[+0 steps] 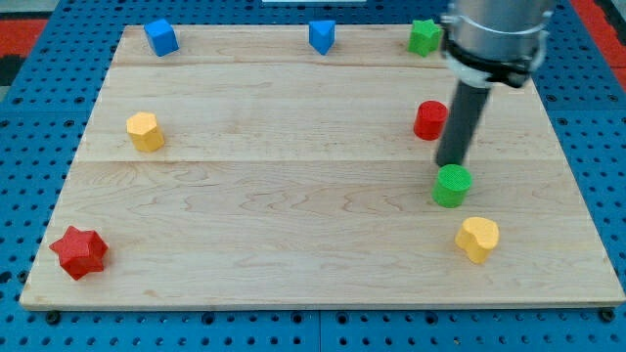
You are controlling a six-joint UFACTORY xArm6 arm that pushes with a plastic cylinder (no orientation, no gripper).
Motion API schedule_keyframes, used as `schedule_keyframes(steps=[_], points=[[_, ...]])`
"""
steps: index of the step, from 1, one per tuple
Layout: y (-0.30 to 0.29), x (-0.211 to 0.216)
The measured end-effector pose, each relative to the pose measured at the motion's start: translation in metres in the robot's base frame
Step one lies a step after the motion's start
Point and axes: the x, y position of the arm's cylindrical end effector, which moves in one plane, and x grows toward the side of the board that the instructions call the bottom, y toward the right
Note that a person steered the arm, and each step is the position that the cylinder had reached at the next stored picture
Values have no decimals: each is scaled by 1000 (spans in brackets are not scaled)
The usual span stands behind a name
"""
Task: Move the green circle towards the red star
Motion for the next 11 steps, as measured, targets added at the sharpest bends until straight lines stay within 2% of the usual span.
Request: schedule_keyframes(steps=[1,3,4,5,6,7,9,10,11], points=[[12,14],[-126,32],[-84,22],[-67,42],[-124,83],[-198,85],[-231,43],[-320,48],[-274,97]])
